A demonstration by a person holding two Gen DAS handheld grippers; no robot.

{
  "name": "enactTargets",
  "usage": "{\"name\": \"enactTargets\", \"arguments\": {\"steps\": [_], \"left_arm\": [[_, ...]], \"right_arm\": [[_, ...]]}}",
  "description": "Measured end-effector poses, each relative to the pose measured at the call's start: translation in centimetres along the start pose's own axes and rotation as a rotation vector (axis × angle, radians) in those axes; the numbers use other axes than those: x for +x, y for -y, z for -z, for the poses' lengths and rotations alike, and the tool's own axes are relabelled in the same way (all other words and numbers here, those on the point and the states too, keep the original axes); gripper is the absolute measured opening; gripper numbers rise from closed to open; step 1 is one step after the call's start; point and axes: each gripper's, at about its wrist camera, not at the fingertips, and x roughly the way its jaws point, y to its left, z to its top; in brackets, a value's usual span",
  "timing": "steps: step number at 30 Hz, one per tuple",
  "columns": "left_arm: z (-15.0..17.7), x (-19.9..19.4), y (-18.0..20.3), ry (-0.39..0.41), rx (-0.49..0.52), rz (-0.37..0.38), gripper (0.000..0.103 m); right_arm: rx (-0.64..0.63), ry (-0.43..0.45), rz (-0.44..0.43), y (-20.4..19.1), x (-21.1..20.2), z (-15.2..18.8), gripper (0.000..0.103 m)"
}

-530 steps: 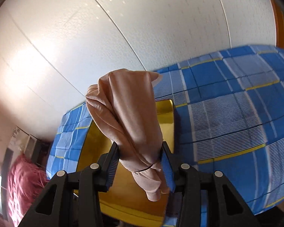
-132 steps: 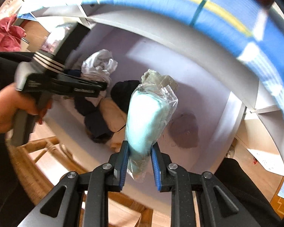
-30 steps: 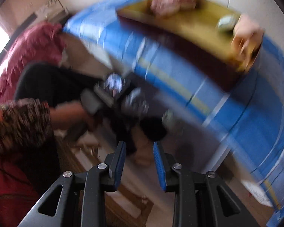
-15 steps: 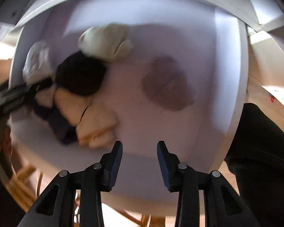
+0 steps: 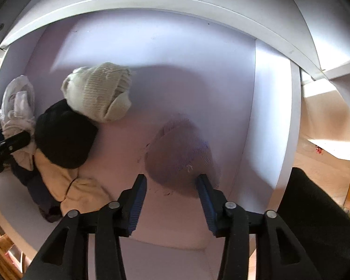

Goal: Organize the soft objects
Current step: 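Return the right gripper to the shelf and grasp the purple knit beanie, then lift the white cloth bundle with the left gripper and carry it over the box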

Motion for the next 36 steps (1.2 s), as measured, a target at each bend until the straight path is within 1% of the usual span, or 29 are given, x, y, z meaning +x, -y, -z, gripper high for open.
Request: {"name": "enactTargets", "arguments": {"steps": [4,6,8,10,12,16,18,21,28,33,34,36], "left_arm": [[0.1,-0.2,-0.1,0.0,-0.004,0.006,0.061],[0.1,-0.3,-0.3,0.003,-0.006,0.012,0.06],[0.1,-0.5,-0.5,0.005,-0.01,0.019,0.059],[0.2,-0.7,-0.6,0.006,-0.012,0.02,0.059],[0.2,-1.0,-0.6,0.01,-0.009,0.015,0.059],[0.2,-1.9,-0.3,0.033,0.018,-0.007,0.058],[0.2,-2.7,0.2,0.058,0.053,-0.028,0.058],[0.5,-4.2,1.7,0.09,0.132,-0.052,0.058],[1.4,-6.6,4.5,0.118,0.325,-0.058,0.058],[2.0,-8.8,5.1,0.142,0.411,-0.04,0.058],[2.3,-9.4,5.2,0.148,0.434,-0.038,0.058],[2.7,-10.2,5.7,0.155,0.475,-0.03,0.058]], "right_arm": [[-0.012,0.003,0.015,0.3,0.7,-0.5,0.058],[-0.027,0.006,0.043,0.1,1.0,-0.6,0.06],[-0.039,0.01,0.08,0.4,1.6,-0.9,0.06],[-0.031,0.006,0.091,0.6,2.0,-1.4,0.062],[-0.021,0.008,0.084,0.9,2.4,-1.7,0.062],[-0.047,0.004,0.099,0.9,3.0,-2.1,0.059],[-0.043,0.0,0.097,0.8,3.2,-2.1,0.059],[-0.042,-0.006,0.094,0.8,3.4,-2.2,0.059],[-0.04,-0.013,0.093,0.6,3.7,-2.3,0.059],[-0.031,-0.014,0.085,0.9,3.6,-2.5,0.059],[-0.031,-0.015,0.084,1.5,2.6,-2.3,0.059],[-0.031,-0.014,0.085,1.6,2.6,-2.3,0.059]]}}
